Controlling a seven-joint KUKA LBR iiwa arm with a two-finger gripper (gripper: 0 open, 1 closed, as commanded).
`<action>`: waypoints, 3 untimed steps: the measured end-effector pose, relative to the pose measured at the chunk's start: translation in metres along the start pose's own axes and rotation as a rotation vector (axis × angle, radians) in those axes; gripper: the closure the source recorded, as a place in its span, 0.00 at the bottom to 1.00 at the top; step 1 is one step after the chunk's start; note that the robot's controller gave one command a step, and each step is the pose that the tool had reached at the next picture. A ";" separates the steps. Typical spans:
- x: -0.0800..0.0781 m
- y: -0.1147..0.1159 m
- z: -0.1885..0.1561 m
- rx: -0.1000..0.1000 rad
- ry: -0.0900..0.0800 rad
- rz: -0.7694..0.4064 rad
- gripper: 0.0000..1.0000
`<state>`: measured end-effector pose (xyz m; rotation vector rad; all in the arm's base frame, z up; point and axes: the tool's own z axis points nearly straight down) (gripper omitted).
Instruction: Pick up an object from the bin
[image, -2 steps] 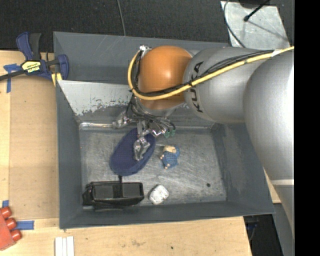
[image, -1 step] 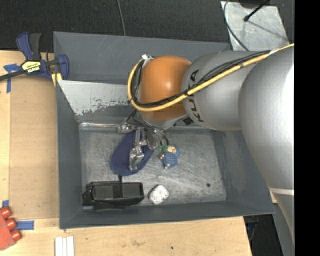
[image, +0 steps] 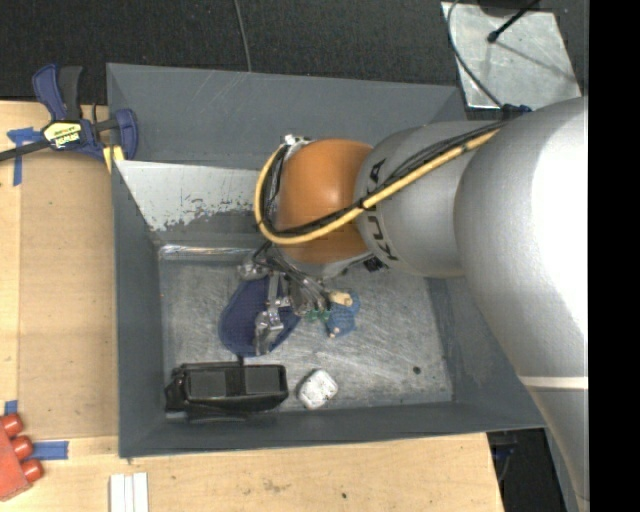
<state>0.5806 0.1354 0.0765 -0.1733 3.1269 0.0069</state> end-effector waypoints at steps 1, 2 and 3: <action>-0.003 0.001 -0.004 0.001 0.003 0.000 0.00; -0.003 0.001 -0.006 0.001 0.008 0.000 1.00; -0.006 0.001 -0.088 0.003 -0.002 0.000 1.00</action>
Offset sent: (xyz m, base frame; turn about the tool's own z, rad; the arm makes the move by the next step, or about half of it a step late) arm 0.0000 0.0000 0.0000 0.0000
